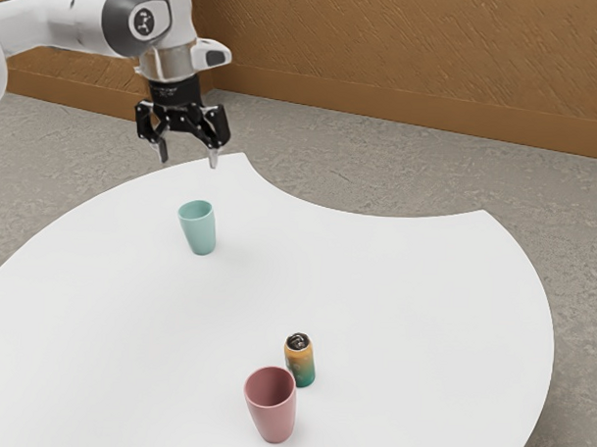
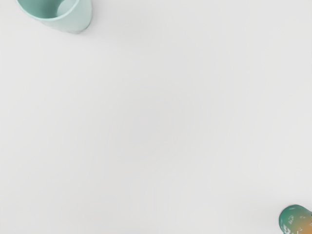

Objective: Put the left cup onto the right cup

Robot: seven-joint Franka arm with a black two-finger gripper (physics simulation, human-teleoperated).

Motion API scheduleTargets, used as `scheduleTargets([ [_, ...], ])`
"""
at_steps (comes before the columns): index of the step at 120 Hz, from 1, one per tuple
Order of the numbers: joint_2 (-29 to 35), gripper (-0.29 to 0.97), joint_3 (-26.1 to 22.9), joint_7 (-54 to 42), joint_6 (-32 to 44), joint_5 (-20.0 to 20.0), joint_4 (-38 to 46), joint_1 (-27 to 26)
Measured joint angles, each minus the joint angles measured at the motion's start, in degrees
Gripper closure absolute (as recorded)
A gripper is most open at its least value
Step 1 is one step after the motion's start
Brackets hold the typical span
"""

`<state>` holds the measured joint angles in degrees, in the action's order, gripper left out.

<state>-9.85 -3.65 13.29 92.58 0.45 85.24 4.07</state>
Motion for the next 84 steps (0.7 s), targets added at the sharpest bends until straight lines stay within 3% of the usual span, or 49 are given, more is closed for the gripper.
scheduleTargets([
  [16,0.1,0.00,-0.1,-0.1,-3.5,-0.1,-0.3,0.4],
  [43,-18.0,0.00,-0.3,-1.7,-5.7,-0.1,-18.0,5.4],
  [84,-31.8,0.00,-1.0,-11.3,-4.0,0.5,-30.1,8.0],
])
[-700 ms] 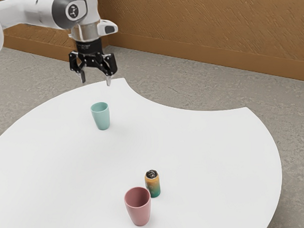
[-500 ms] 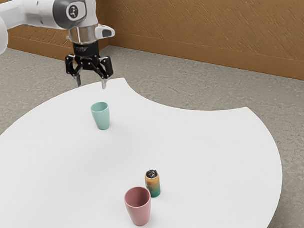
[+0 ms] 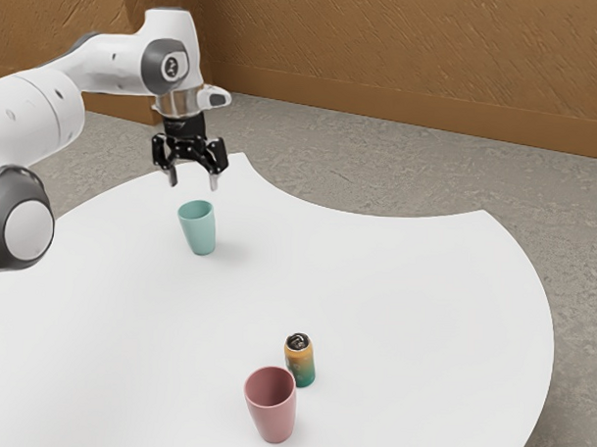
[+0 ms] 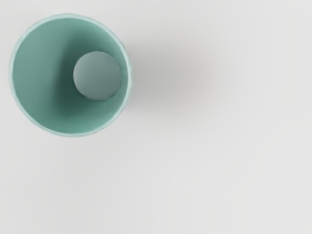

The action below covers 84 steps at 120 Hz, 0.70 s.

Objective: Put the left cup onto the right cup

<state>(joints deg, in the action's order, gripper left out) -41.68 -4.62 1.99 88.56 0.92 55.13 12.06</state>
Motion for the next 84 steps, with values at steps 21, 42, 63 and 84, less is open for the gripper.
scheduleTargets([
  [21,-8.6,0.00,-3.6,-7.4,1.1,1.3,-7.8,2.1],
  [42,-10.2,0.00,-4.7,-13.4,2.0,2.7,-9.1,2.3],
  [63,-10.5,0.00,-4.5,-17.7,3.2,3.0,-8.7,2.3],
  [84,-11.8,0.00,-4.5,-20.7,4.0,3.2,-8.7,2.3],
])
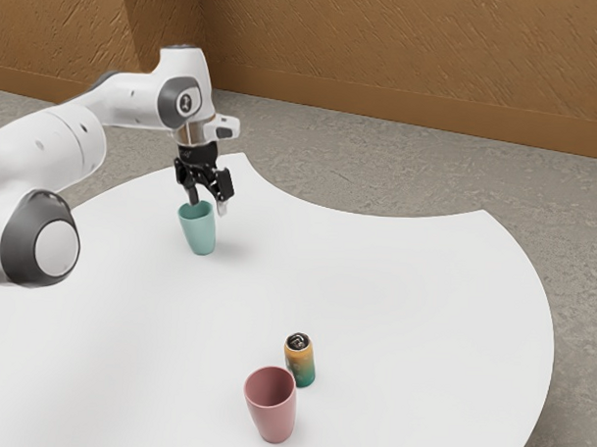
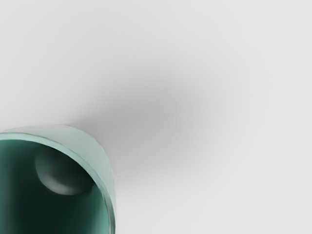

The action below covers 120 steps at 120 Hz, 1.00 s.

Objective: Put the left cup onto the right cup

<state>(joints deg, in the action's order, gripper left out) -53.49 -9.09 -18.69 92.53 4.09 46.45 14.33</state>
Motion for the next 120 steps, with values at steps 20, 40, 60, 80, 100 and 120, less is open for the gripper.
scheduleTargets([
  [20,-0.6,0.00,0.2,-2.0,1.0,0.7,0.2,0.0],
  [40,-1.7,0.00,0.1,-3.2,2.5,1.7,0.9,-0.2],
  [60,-2.3,0.00,0.2,-4.0,3.4,2.0,1.5,-0.3],
  [80,-2.8,0.00,0.2,-4.5,4.2,2.0,3.0,-0.3],
  [100,-2.9,0.26,0.3,-4.5,4.6,2.7,3.1,-0.4],
  [120,-2.8,0.58,0.4,-4.3,4.5,3.6,3.1,-0.8],
])
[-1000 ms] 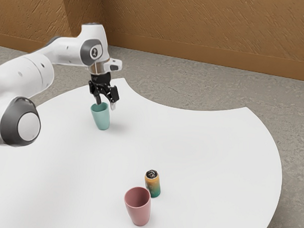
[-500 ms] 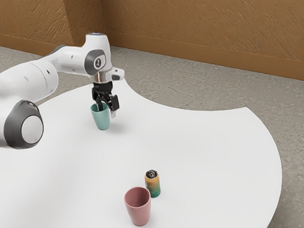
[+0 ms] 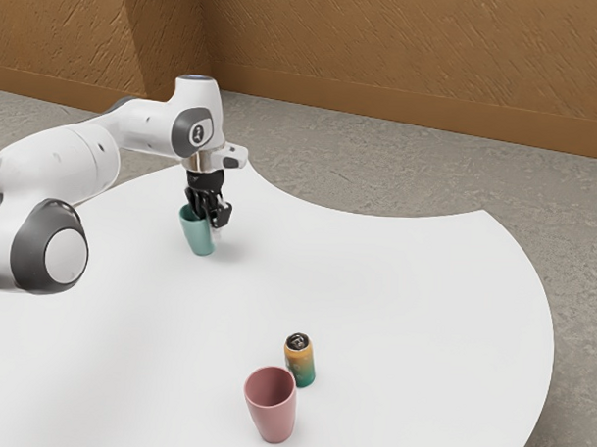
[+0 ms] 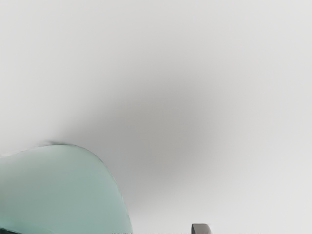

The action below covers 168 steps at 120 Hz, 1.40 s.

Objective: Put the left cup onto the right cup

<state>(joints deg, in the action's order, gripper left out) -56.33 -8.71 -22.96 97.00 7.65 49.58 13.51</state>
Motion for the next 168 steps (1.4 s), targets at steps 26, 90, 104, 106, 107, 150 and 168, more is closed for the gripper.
scheduleTargets([
  [26,0.1,0.74,0.1,0.6,-0.2,0.4,0.0,-0.1],
  [90,17.3,0.78,-0.6,2.4,-1.7,0.1,15.6,-1.4],
  [104,24.9,0.78,-2.1,3.7,-1.8,-0.6,23.5,-1.5],
  [106,26.0,0.78,-2.2,3.9,-1.8,-0.8,24.6,-1.6],
  [107,26.6,0.78,-2.2,4.0,-1.9,-0.9,25.1,-1.6],
  [150,43.7,0.78,-6.6,10.8,-1.9,-4.0,42.6,-4.2],
  [168,44.3,0.78,-10.9,14.1,-1.8,-4.3,43.3,-4.7],
])
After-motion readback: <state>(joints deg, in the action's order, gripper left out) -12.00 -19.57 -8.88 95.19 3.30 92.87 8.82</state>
